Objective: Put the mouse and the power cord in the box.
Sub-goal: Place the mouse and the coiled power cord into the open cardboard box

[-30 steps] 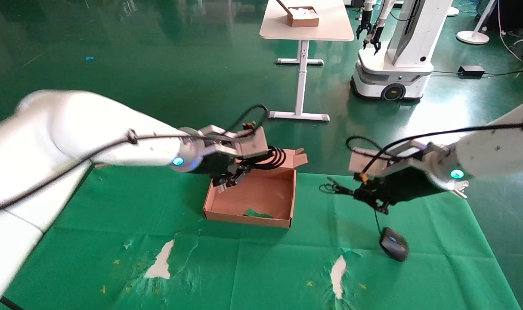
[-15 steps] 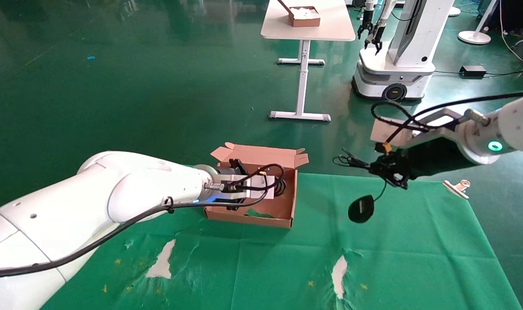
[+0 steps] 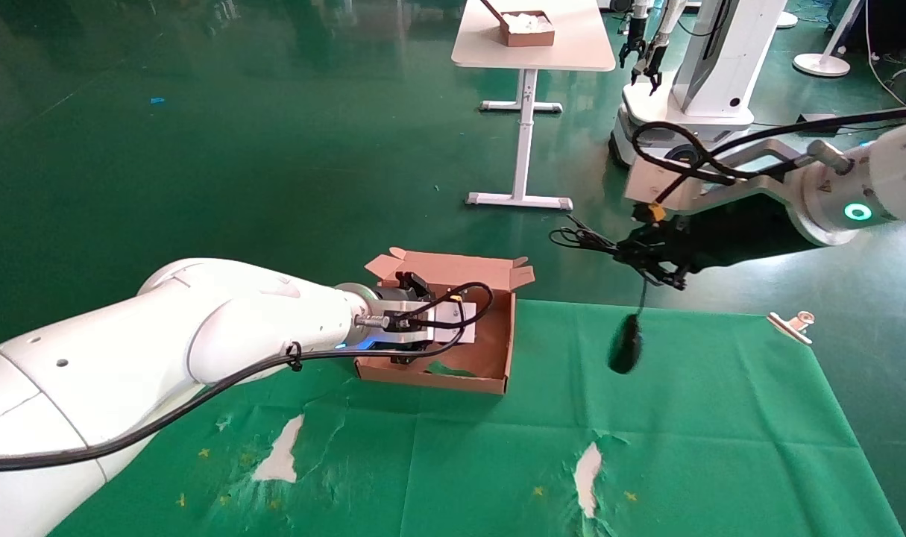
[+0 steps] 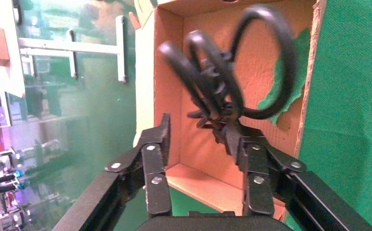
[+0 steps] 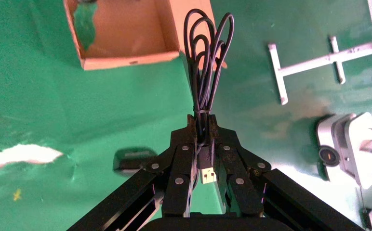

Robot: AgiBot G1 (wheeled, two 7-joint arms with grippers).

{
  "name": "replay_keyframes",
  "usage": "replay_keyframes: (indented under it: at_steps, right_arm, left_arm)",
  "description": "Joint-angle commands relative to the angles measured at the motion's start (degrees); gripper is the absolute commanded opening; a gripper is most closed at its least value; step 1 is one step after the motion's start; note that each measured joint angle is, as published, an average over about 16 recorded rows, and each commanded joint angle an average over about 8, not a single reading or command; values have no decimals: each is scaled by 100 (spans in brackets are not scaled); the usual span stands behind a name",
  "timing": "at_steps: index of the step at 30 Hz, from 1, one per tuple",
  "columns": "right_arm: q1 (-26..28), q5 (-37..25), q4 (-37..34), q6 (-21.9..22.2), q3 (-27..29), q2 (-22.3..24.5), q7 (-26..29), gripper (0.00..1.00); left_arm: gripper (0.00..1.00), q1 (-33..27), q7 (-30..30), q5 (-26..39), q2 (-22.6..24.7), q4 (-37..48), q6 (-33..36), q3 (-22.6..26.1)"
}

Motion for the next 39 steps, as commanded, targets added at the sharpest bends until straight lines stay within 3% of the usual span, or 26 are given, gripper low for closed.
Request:
replay_keyframes:
  at_steps: [1,10,18,26,33,39]
  right_arm:
    - [12,26,18,-1,9,-26,-2,0]
    - [27,145,81,-2,38,-152,-62,0]
    - [50,209,47,137,32,-378,-351,0]
    - [34,238,-426,673,-4,-1059,-811,0]
    - [-13,768,-1325,1141,5,-1855,-1574,0]
    - [-193,1136,-1517,1473,-731,-2036,-1809,0]
  left_arm:
    - [100,-24,-28,-59,0,5,-36,91]
    - [100,-147,-188,-251,-5,117,-188,323]
    - [100,-519,-719,-242,-54,952,-290,364]
    - [100,-878,-882,-41,-112,1963,-269,467]
    - [100,-911,-922,-6,-105,2109,-245,516]
    - [100,-914,-940,-12,-105,2102,-246,539]
